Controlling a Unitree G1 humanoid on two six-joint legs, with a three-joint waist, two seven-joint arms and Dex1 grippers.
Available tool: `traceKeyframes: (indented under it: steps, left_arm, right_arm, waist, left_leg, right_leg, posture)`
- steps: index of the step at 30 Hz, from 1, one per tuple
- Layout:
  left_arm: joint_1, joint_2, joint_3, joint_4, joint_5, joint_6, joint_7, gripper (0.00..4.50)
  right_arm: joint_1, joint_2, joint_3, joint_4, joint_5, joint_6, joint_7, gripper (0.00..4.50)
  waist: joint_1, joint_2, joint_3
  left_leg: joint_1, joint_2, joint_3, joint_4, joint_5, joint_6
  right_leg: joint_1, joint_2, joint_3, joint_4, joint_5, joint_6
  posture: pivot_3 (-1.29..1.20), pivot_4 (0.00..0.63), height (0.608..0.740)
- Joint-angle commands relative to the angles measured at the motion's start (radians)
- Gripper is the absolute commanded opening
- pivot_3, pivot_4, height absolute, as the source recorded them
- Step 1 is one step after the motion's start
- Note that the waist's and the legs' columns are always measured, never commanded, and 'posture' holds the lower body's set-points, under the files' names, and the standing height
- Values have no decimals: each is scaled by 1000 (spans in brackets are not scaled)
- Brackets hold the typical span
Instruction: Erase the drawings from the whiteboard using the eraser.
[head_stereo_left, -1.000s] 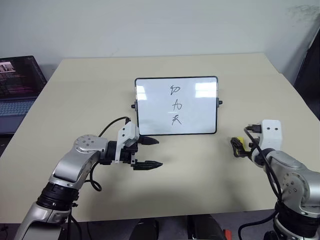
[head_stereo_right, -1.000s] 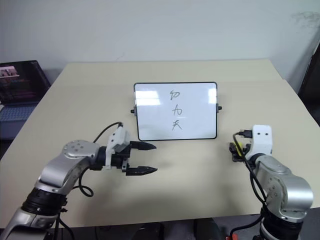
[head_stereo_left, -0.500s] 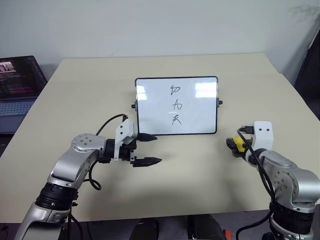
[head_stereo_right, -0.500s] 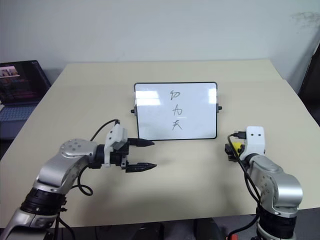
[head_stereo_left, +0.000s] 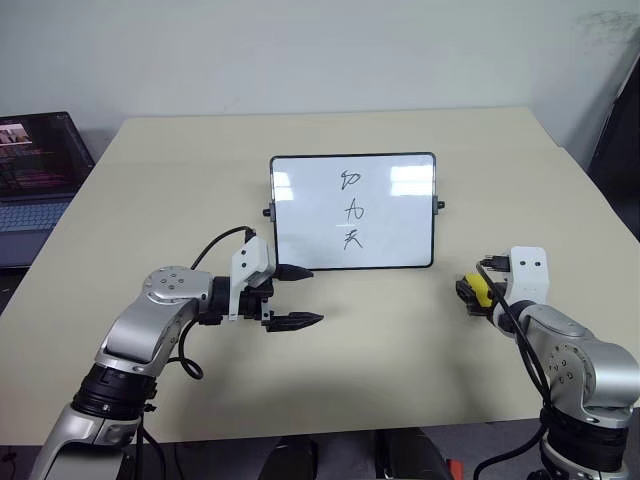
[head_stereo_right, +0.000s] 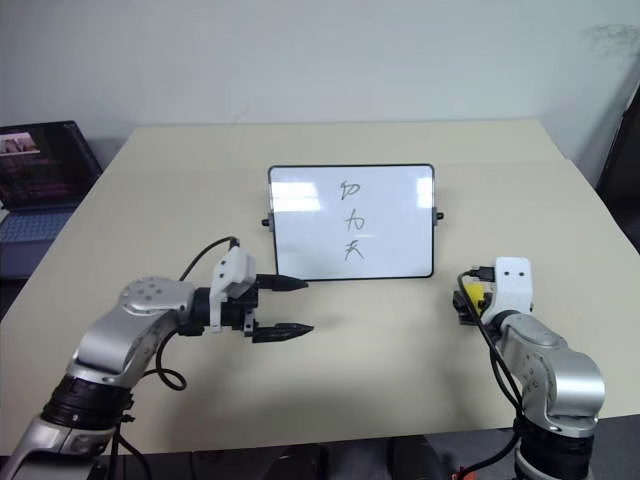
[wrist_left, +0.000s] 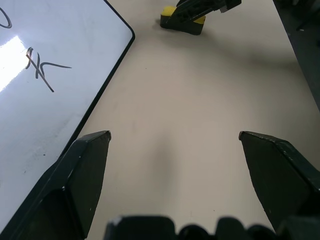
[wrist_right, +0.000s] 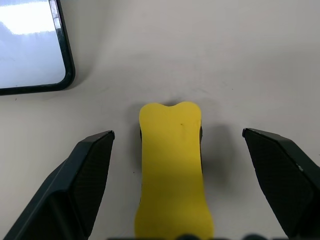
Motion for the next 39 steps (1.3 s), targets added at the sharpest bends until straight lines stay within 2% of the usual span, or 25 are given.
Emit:
traceKeyframes:
  steps: [1, 10, 11, 13, 21, 22, 28, 35, 39]
  left_arm:
    - [-16, -1, 19, -24, 1, -19, 0, 4500]
    - [-13, 0, 24, -29, -4, -12, 5, 4500]
    - [-14, -1, 24, -28, -3, -12, 6, 4500]
    - [-15, -1, 24, -27, -3, -11, 7, 4500]
    - [-18, 2, 26, -25, -3, -10, 7, 4500]
    - [-19, 3, 26, -23, -2, -11, 6, 4500]
    - [-24, 2, 26, -16, 1, -14, 5, 4500]
    - [-29, 3, 26, -12, 3, -16, 4, 4500]
    - [-31, 4, 25, -12, 3, -14, 3, 4500]
  right_arm:
    - [0, 1, -14, -14, -11, -20, -4, 4491]
    - [-6, -1, -17, 0, -11, -23, -4, 4491]
    - [-7, -2, -17, 1, -11, -23, -3, 4326]
    - [-8, -2, -18, 1, -11, -22, -3, 3872]
    - [-13, 0, -19, 10, -11, -26, -4, 1064]
    - [-14, 0, -18, 10, -12, -26, -5, 993]
    - [-14, -11, -6, 13, -18, -30, 0, 993]
    - [-21, -7, -6, 25, -30, -36, 1, 3318]
    - [-29, -5, 0, 42, -39, -52, -1, 3318]
  waist:
    - [0, 0, 0]
    - [0, 0, 0]
    - [0, 0, 0]
    - [0, 0, 0]
    - [0, 0, 0]
    - [0, 0, 0]
    - [0, 0, 0]
    - [0, 0, 0]
    - [-1, 0, 0]
  left_leg:
    - [0, 0, 0, 0, 0, 0]
    - [0, 0, 0, 2, 0, 0]
    - [0, 0, 0, 2, 0, 0]
    - [0, 0, 0, 3, 0, 0]
    - [1, -1, 1, 11, -1, 1]
    - [1, -1, 1, 11, 0, 1]
    - [2, 0, 1, 11, 0, 1]
    - [2, 0, 2, 11, 0, 1]
    - [2, 0, 2, 11, 0, 1]
  right_leg:
    - [0, 0, 0, 0, 0, 0]
    - [0, 0, 0, 2, 0, 0]
    - [0, 0, 0, 2, 0, 0]
    - [0, 0, 0, 3, 0, 0]
    - [0, 1, 1, 12, 0, 0]
    - [0, 1, 1, 12, 0, 0]
    - [0, 2, 1, 13, 0, 0]
    - [0, 2, 2, 13, 0, 0]
    - [0, 2, 2, 13, 0, 0]
  posture:
    - [0, 150, 740]
    - [0, 150, 740]
    - [0, 150, 740]
    - [0, 150, 740]
    - [0, 150, 740]
    - [0, 150, 740]
    - [0, 150, 740]
    - [0, 150, 740]
    - [0, 150, 740]
